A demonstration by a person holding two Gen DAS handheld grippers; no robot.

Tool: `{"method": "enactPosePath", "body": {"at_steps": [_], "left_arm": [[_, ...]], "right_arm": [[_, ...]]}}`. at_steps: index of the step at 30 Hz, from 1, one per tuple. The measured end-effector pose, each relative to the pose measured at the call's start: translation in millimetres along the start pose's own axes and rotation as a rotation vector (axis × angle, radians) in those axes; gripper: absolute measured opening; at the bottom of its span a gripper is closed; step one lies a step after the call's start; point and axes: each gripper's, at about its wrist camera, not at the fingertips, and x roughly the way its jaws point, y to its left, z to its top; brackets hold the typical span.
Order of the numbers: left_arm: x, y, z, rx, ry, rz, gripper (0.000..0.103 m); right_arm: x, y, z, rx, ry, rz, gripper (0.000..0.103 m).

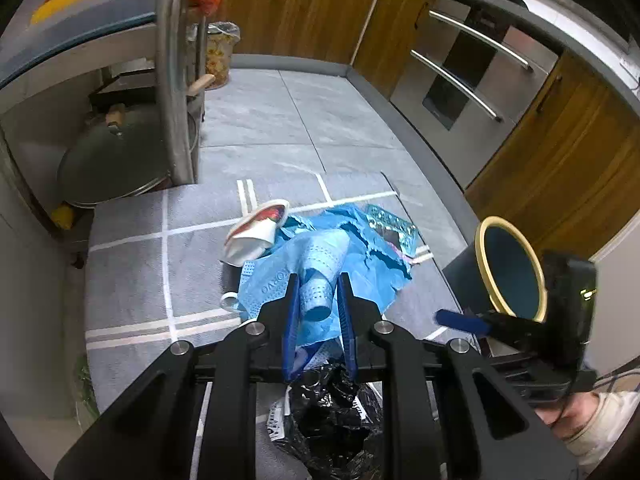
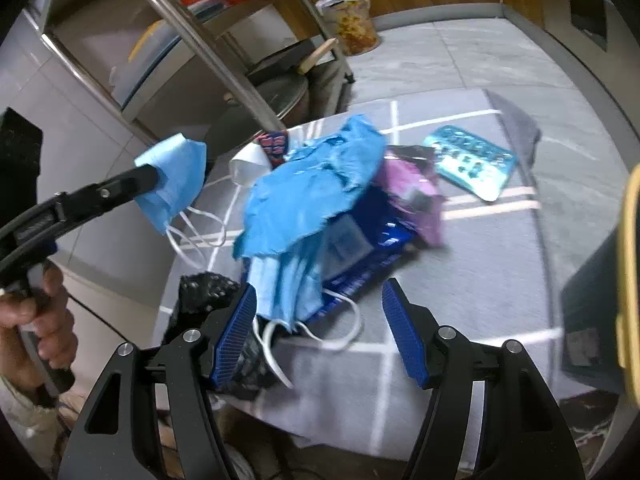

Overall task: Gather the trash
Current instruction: 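Grasp the blue mask with the left gripper while the right grasps the blue glove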

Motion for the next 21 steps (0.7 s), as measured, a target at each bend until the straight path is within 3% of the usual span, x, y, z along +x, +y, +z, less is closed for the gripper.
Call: {"method": "enactPosePath", "body": {"at_steps": [8, 14, 19, 21], "left_arm": [[-7, 6, 2, 0.006, -0.004, -0.001, 0.018], [-14, 4, 5, 0.017, -0.026, 0.006, 0.018], [-17, 2, 8, 0.018, -0.039, 0.002, 0.018], [-18, 0, 9, 0.023, -0.043, 0.003, 0.018]], "right_arm": [[32, -10, 31, 0.176, -0.049, 0.05, 0.066], [36, -18, 40, 0.243, -0.079, 0.062, 0.041], [30, -25, 45, 0.242, -0.093, 0.089, 0.005], [24, -24, 45, 0.235, -0.111, 0.101, 0.003]]}}
